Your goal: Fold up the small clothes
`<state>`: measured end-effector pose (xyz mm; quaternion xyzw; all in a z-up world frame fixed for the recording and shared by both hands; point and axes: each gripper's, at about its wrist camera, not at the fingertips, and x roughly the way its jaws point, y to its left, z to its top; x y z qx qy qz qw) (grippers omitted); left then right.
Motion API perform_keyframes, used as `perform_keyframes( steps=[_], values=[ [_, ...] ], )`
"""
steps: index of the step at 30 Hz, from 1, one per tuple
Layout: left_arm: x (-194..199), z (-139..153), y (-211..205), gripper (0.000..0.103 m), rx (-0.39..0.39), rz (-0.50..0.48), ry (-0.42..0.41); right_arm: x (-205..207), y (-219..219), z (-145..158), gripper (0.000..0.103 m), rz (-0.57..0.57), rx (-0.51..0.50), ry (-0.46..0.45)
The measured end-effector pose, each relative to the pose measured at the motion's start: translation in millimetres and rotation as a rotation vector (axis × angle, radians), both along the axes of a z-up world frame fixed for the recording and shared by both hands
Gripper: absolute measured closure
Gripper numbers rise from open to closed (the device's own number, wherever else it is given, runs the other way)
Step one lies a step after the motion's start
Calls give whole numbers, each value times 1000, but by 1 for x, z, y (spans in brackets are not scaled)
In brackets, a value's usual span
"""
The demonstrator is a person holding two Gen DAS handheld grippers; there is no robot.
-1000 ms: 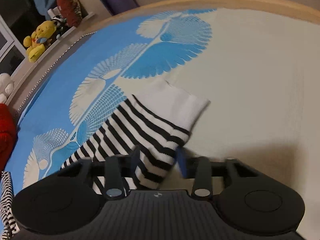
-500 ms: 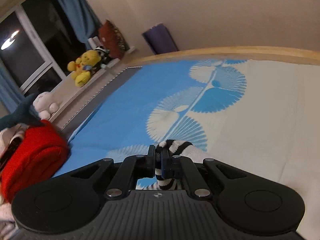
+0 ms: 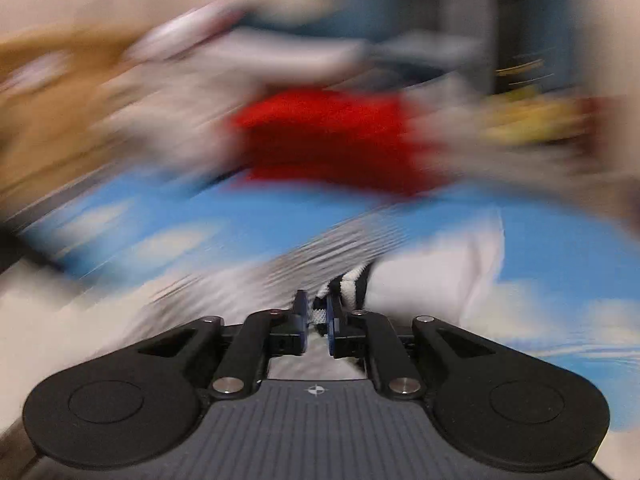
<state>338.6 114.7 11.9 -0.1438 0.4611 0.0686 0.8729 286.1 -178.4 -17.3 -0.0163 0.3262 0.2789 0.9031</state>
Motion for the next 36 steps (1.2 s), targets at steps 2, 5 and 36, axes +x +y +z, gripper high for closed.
perform_keyframes(
  steps=[2,5,36],
  values=[
    [2,-5,-1,52,-9,-6,13,4,11,-22,78,55,10,185],
    [5,-15,-6,52,-40,-17,34,7,8,-30,68,-2,-47,188],
    [-10,-31,-33,100,96,-35,63,47,-140,-64,54,-742,27,414]
  ],
)
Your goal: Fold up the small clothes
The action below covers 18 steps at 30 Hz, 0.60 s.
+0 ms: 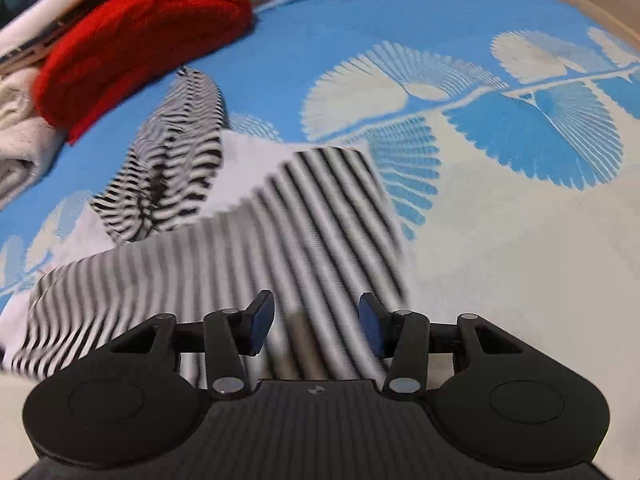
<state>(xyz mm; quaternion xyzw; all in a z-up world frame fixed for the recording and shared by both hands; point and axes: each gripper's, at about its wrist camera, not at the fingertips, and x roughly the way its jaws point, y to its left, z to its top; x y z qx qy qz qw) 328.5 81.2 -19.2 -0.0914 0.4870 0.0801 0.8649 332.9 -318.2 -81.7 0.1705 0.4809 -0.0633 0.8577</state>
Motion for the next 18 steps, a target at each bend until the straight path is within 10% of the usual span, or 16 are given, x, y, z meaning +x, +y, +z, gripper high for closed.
perform_keyframes(
  steps=[4,10,14,18],
  values=[
    [6,-3,13,80,-4,9,18,3,0,-21,54,-2,-60,105],
    [17,-27,7,80,-130,-57,66,-2,-2,-12,55,-39,-73,65],
    [20,-57,-2,80,-69,-97,178,0,3,-28,53,1,-85,131],
    [20,-43,-1,76,-83,-89,119,0,6,-12,54,14,-80,57]
  ],
)
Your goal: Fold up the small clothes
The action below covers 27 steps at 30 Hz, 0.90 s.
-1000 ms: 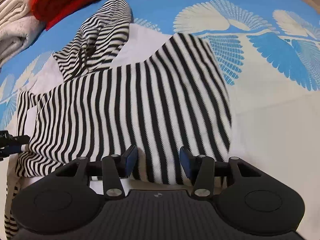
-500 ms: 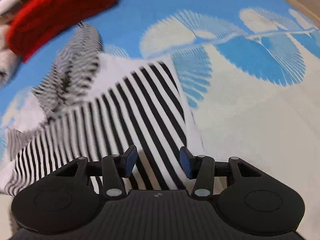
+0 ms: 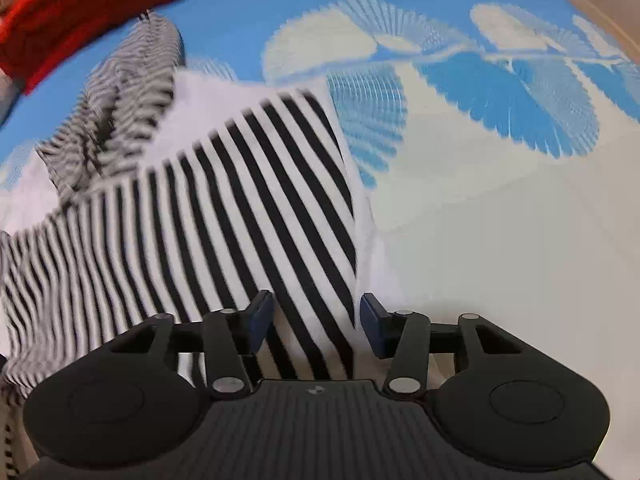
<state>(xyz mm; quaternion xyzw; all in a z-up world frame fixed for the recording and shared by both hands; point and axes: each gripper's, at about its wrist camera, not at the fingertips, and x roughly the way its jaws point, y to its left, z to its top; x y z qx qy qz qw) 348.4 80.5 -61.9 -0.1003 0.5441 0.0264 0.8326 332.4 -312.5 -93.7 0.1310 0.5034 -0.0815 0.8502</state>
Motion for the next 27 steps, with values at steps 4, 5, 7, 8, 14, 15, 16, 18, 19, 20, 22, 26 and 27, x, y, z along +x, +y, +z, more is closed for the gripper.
perform_keyframes(
  steps=[4,5,7,8,14,15,16,18,19,20,22,26,27],
  values=[
    [0,0,-8,68,20,-21,-16,1,10,-1,54,95,-38,25],
    [0,-7,-8,68,12,-14,12,1,11,-7,53,111,-43,56],
    [4,-20,-2,68,-26,17,49,-1,12,-11,50,128,-67,62],
    [4,-20,-2,68,-28,25,47,-1,12,-9,50,128,-69,62],
    [3,11,-16,65,18,8,-59,-5,8,7,50,109,-21,-13],
    [3,14,-19,65,24,6,-67,-6,6,9,50,110,-27,-21],
    [4,17,-22,65,26,3,-74,-6,6,12,50,111,-31,-28],
    [5,21,-28,64,40,-2,-85,-7,4,18,50,117,-38,-43],
    [4,25,-30,62,52,-7,-94,-9,5,22,50,124,-49,-51],
    [4,28,-33,61,66,-13,-103,-9,4,26,50,132,-66,-59],
    [3,35,-38,60,103,-27,-126,-10,4,31,50,150,-123,-71],
    [-1,49,-46,59,179,-57,-177,-12,-6,38,50,153,-189,-72],
    [-2,52,-47,59,196,-63,-187,-12,-9,39,50,149,-198,-69]
  ],
)
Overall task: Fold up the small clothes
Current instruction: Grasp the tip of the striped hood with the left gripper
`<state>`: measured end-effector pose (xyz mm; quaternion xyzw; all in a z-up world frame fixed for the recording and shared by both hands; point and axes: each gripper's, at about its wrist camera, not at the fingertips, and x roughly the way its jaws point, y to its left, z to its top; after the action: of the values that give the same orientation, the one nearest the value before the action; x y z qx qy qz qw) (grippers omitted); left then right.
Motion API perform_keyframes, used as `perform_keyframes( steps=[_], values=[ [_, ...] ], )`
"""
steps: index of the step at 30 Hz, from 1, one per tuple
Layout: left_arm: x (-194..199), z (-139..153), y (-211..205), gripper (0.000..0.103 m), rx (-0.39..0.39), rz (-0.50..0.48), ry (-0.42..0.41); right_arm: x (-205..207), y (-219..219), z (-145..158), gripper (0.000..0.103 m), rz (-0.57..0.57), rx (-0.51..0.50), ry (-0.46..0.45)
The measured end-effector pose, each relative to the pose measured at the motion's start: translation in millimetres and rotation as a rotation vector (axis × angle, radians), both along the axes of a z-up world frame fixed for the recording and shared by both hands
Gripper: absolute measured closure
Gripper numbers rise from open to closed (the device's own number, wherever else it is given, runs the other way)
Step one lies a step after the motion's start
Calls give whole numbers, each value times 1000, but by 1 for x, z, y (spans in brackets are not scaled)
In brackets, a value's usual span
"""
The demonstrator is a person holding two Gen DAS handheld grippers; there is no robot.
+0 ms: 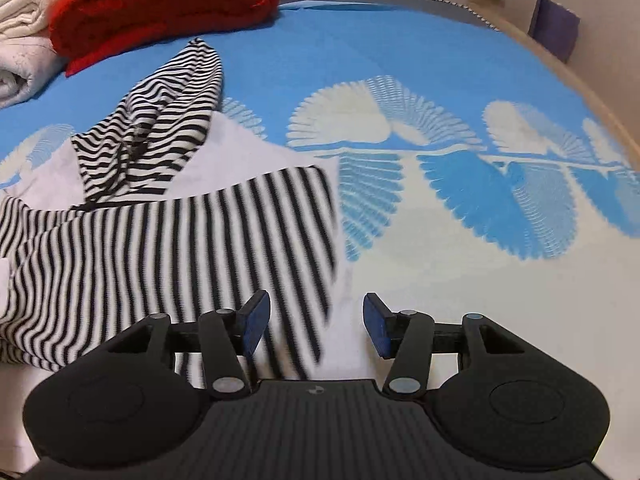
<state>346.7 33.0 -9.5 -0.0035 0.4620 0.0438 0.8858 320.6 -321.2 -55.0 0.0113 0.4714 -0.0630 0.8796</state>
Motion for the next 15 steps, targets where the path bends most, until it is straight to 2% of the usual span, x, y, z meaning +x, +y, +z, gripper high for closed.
perform_keyframes(
  steps=[5,9,11,13,15],
  values=[
    [-2,20,-10,59,71,-33,-74,-2,-16,3,50,-5,-82,5],
    [33,28,-22,60,86,-64,-106,-5,-28,0,50,-16,-105,21],
    [65,31,-29,65,69,-97,-123,-6,-33,-1,50,-22,-92,24],
    [102,31,-36,81,43,-113,-128,-7,-36,-1,50,-18,-82,26],
    [140,28,-46,89,54,-142,-141,-6,-40,-3,50,-17,-82,31]
  ],
)
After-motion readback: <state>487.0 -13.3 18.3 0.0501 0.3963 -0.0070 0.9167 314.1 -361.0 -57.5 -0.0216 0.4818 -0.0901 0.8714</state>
